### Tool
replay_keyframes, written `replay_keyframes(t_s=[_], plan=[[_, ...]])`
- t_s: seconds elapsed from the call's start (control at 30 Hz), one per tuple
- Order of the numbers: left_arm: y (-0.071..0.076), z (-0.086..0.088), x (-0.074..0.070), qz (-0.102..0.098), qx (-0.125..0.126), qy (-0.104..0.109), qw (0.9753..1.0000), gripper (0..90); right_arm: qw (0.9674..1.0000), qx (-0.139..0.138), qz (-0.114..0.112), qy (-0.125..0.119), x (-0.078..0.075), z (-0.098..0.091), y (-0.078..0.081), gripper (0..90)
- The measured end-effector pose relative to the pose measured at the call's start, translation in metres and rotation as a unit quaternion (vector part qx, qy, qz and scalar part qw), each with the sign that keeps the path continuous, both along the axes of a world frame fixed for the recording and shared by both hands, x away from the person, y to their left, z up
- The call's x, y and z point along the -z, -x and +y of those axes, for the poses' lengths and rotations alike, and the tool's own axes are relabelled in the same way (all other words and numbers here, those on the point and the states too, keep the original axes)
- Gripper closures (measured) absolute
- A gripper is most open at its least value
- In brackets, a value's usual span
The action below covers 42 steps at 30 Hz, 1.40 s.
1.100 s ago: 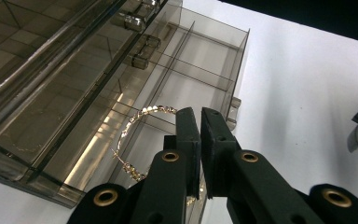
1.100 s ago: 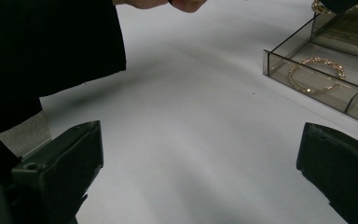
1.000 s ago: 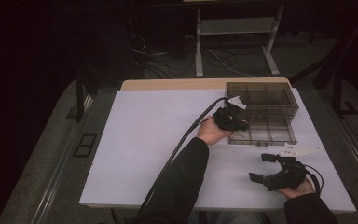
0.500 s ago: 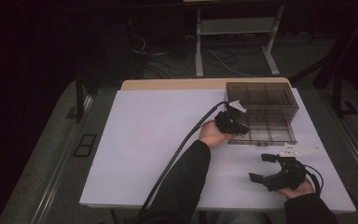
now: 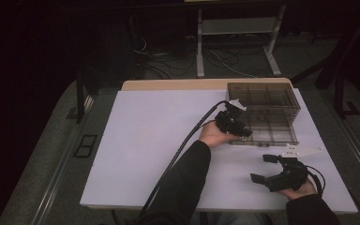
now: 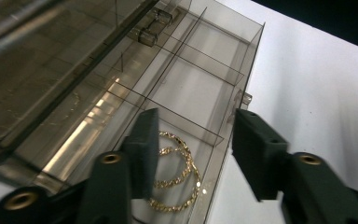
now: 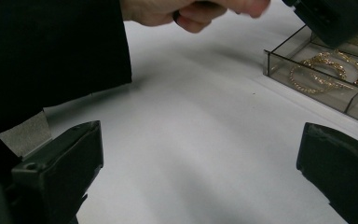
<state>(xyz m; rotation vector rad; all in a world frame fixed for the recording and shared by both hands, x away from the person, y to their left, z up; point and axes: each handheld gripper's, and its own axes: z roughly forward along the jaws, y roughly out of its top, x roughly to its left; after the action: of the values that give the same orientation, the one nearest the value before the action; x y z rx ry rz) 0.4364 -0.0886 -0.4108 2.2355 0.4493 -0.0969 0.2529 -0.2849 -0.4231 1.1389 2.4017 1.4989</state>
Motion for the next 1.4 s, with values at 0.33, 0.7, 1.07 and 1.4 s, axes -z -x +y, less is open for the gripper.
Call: replay_keyframes(t_s=[0.33,0.7,1.07,1.4], plan=[[0.007,0.022,-0.022,-0.010,0.001,0.025,0.9996,23.7,1.0000,0.001,0.000,0.002,0.000,0.000,0.000,0.0],[0.023,0.047,-0.033,-0.011,-0.016,0.037,0.9991,0.0,1.0000,0.002,0.001,0.004,0.001,0.000,0.000,0.0],[0.038,0.070,-0.043,-0.041,-0.026,0.043,0.9979,0.0,1.0000,0.002,0.002,0.003,0.001,0.000,0.001,0.0],[0.056,0.101,-0.047,-0.070,-0.039,0.060,0.9950,0.0,1.0000,0.003,0.002,0.003,0.001,0.000,0.000,0.0]])
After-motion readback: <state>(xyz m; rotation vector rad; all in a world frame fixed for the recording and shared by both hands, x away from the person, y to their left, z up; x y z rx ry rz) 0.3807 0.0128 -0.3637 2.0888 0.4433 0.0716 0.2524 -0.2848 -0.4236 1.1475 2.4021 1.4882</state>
